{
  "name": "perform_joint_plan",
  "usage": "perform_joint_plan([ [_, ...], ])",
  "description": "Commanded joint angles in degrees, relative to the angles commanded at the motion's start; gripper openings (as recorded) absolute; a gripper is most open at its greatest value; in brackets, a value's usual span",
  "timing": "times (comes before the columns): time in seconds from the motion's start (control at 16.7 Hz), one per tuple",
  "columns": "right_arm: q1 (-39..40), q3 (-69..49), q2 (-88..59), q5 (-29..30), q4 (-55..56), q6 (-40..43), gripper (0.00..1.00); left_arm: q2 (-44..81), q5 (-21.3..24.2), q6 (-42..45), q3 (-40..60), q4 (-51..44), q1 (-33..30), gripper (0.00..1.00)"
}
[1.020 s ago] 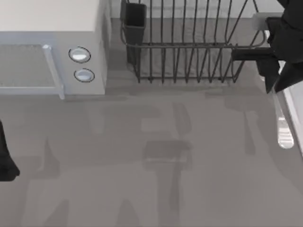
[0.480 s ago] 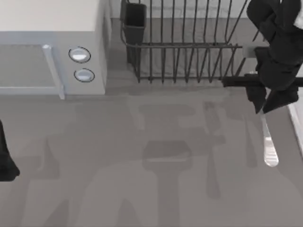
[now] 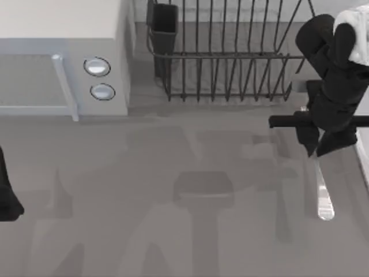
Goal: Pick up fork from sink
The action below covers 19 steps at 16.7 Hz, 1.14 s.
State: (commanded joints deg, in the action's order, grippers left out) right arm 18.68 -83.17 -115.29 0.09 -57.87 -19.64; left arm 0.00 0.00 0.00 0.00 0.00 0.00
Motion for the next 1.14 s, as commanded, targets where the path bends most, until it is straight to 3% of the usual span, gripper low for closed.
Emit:
perform_joint_plan([
  [0.78, 0.00, 0.00, 0.00, 0.00, 0.00, 0.00, 0.98, 0.00, 0.00, 0.00, 0.00, 0.00, 0.00, 1.00],
  [1.14, 0.00, 0.00, 0.00, 0.00, 0.00, 0.00, 1.00, 0.00, 0.00, 0.00, 0.00, 0.00, 0.00, 1.00],
])
